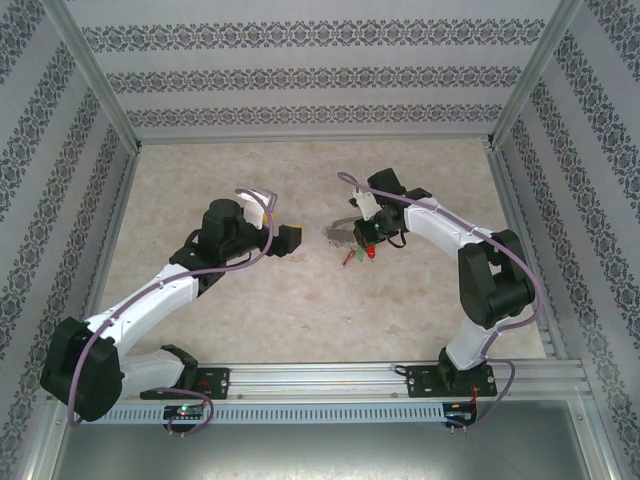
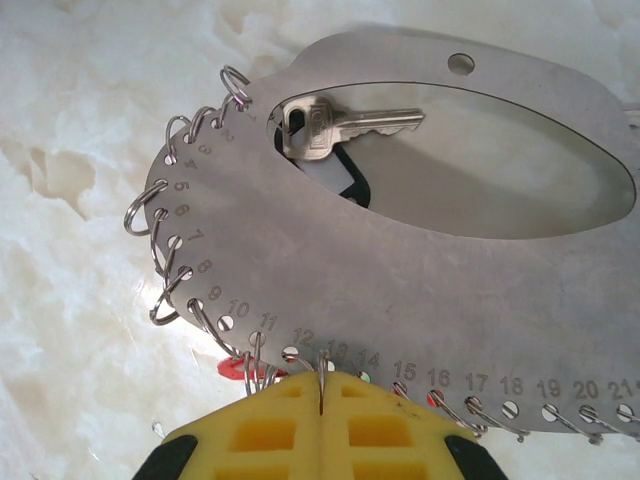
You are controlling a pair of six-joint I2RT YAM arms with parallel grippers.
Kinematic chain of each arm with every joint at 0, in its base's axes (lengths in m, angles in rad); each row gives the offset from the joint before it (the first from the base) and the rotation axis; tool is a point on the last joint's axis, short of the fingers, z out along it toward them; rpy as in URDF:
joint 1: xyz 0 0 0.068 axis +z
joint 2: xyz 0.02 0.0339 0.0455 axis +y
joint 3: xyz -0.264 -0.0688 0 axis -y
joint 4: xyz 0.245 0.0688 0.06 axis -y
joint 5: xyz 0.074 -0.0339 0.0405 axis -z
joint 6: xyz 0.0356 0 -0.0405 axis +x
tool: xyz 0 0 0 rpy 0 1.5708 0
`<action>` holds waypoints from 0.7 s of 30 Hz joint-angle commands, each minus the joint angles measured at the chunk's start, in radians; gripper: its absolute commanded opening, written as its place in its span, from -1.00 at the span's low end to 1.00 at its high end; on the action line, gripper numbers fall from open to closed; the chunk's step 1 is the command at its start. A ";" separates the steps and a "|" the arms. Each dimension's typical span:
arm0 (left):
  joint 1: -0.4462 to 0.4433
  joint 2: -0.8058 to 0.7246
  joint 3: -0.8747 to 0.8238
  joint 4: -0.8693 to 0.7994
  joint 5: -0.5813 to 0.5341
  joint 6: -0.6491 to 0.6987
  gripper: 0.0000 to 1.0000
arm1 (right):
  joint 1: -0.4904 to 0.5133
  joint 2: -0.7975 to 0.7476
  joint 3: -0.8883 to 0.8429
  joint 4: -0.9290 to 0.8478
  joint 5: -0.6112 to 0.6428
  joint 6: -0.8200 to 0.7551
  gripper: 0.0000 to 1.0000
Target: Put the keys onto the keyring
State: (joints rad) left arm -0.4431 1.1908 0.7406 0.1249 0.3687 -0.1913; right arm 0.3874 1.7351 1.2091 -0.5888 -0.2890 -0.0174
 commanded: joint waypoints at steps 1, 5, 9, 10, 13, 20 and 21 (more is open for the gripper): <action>0.029 0.024 -0.033 0.027 0.043 0.062 0.87 | 0.027 0.026 0.026 -0.023 -0.018 -0.059 -0.92; 0.040 0.048 -0.054 0.007 0.043 0.081 0.87 | 0.036 0.079 0.015 0.000 -0.003 -0.040 -0.92; 0.041 0.075 -0.075 0.017 0.030 0.069 0.88 | 0.036 0.125 0.012 0.017 0.009 -0.019 -0.92; 0.041 0.079 -0.080 0.024 0.031 0.063 0.88 | 0.037 0.137 0.017 0.015 0.015 -0.012 -0.92; 0.041 0.100 -0.096 0.050 0.034 0.046 0.87 | 0.035 0.152 0.033 0.001 0.029 -0.001 -0.89; 0.041 0.122 -0.136 0.108 0.023 0.008 0.87 | -0.001 0.138 0.026 0.005 -0.032 0.039 -0.59; 0.041 0.122 -0.142 0.118 0.021 0.002 0.87 | -0.007 0.134 0.022 0.009 -0.044 0.042 -0.58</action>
State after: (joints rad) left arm -0.4164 1.3102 0.6197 0.1707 0.3889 -0.1635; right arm 0.4007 1.8820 1.2182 -0.5827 -0.2943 0.0013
